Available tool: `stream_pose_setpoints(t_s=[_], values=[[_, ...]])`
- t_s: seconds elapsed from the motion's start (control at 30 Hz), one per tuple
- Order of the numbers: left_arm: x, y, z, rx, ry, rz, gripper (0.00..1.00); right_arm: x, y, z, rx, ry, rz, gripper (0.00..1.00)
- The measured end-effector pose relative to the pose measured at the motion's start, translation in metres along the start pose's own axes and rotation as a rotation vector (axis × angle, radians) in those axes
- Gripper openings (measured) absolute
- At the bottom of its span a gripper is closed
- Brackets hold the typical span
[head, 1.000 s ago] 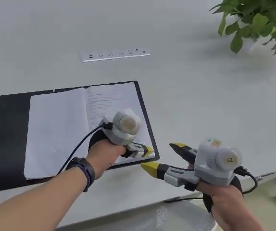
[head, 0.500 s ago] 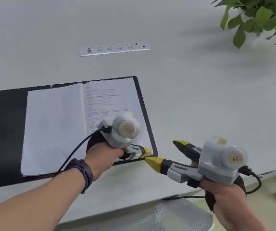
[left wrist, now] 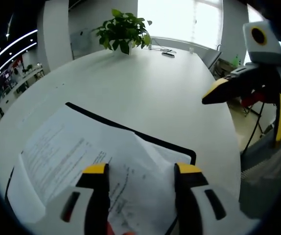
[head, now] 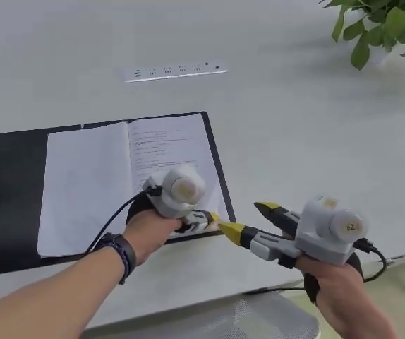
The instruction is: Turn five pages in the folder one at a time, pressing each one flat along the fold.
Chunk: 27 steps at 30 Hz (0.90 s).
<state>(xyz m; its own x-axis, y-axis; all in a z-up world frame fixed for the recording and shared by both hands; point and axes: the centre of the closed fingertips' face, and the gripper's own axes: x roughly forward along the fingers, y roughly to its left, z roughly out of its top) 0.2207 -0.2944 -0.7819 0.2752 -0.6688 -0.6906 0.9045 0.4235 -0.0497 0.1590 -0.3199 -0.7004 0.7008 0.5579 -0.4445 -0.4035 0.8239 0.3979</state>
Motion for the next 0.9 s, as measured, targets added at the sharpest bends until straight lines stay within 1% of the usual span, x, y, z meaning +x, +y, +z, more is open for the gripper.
stream_pose_setpoints(t_s=[0.07, 0.13, 0.2, 0.27, 0.33, 0.37, 0.43, 0.5, 0.63, 0.7, 0.77, 0.9], values=[[0.000, 0.000, 0.000, -0.002, -0.001, 0.000, 0.52, 0.006, -0.003, -0.001, -0.001, 0.012, 0.006, 0.56], [0.000, 0.000, 0.000, -0.003, -0.002, 0.000, 0.52, 0.010, -0.008, -0.001, 0.002, 0.017, 0.001, 0.52], [0.000, 0.001, 0.000, -0.005, -0.003, 0.001, 0.52, 0.014, -0.012, 0.003, 0.023, 0.001, 0.007, 0.50], [-0.001, 0.002, 0.000, -0.012, -0.007, 0.002, 0.49, 0.018, -0.015, 0.008, 0.078, -0.026, 0.013, 0.48], [-0.002, 0.002, 0.000, -0.015, -0.012, 0.000, 0.47, 0.024, -0.019, 0.010, 0.090, -0.029, 0.015, 0.45], [-0.002, 0.002, 0.000, -0.015, -0.012, 0.000, 0.47, 0.029, -0.021, 0.010, 0.084, -0.017, 0.010, 0.44], [-0.003, 0.002, -0.001, -0.017, -0.011, -0.002, 0.46, 0.036, -0.020, 0.009, 0.054, 0.012, 0.024, 0.43], [-0.003, 0.002, -0.001, -0.021, -0.012, -0.004, 0.45, 0.046, -0.021, 0.011, 0.058, 0.018, 0.038, 0.42], [-0.003, 0.002, -0.002, -0.022, -0.015, -0.008, 0.45, 0.060, -0.019, 0.014, 0.072, 0.022, 0.063, 0.38], [-0.004, 0.002, -0.002, -0.025, -0.016, -0.011, 0.44, 0.066, -0.016, 0.012, 0.076, 0.040, 0.081, 0.39], [-0.004, 0.002, -0.002, -0.026, -0.017, -0.015, 0.44, 0.073, -0.017, 0.010, 0.075, 0.052, 0.085, 0.38], [-0.005, 0.001, -0.003, -0.034, -0.016, -0.018, 0.44, 0.084, -0.017, 0.003, 0.120, 0.076, 0.101, 0.38]])
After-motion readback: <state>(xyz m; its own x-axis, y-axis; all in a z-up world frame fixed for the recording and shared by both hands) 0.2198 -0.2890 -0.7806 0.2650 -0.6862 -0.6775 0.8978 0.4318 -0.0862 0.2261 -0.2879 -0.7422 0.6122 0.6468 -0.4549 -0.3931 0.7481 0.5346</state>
